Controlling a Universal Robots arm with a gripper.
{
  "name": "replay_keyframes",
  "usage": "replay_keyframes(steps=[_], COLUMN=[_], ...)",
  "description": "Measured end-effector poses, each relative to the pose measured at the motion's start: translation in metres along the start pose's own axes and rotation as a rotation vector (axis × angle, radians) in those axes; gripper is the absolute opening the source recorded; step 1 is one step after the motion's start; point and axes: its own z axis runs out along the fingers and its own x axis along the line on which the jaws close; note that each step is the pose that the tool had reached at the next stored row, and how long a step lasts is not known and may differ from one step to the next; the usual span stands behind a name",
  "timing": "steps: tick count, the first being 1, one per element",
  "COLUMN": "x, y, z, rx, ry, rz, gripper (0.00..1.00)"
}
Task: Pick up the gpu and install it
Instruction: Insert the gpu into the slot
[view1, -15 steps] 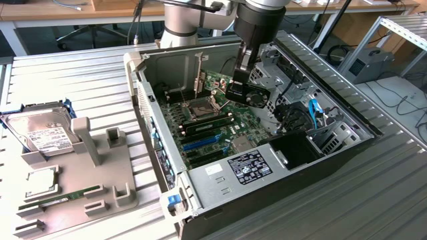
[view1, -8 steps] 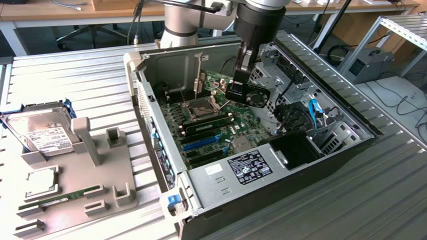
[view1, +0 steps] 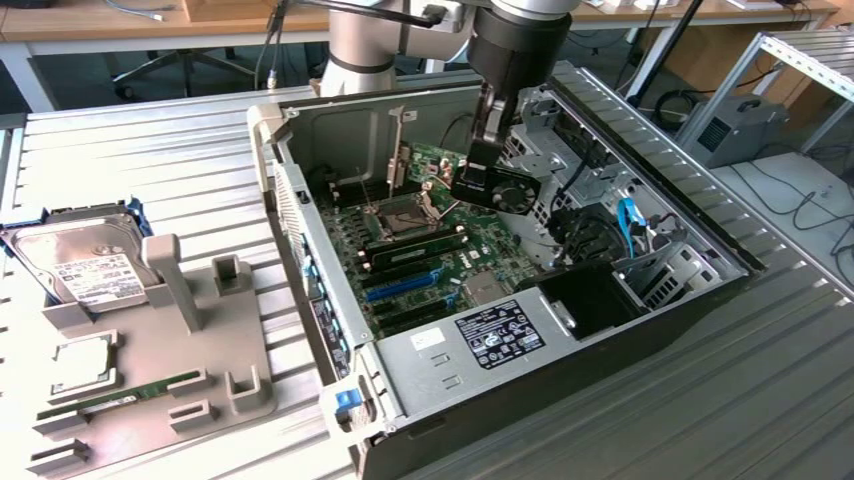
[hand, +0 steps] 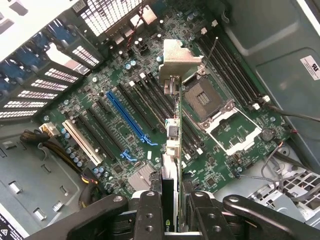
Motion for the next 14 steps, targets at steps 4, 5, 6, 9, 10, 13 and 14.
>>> replay_keyframes(steps=[4,5,6,9,10,13,14], x=[0.0,0.0,0.0,0.0,0.0,0.0,0.0], y=[0.0,0.0,0.0,0.0,0.0,0.0,0.0], z=[0.0001,0.0001,0.0001,0.0002,0.0002,0.0002,0.0002], rx=[-0.0002,-0.0003,-0.0005,-0.0007,-0.0008,-0.0009,-0.001], ry=[-0.0001,-0.0001,-0.0002,-0.0003,-0.0002,-0.0002,-0.0003], rz=[-0.009,-0.011,-0.016,-0.023,-0.025,-0.031,-0.033], gripper=[0.26,0.26,0.26,0.26,0.26,0.26,0.26])
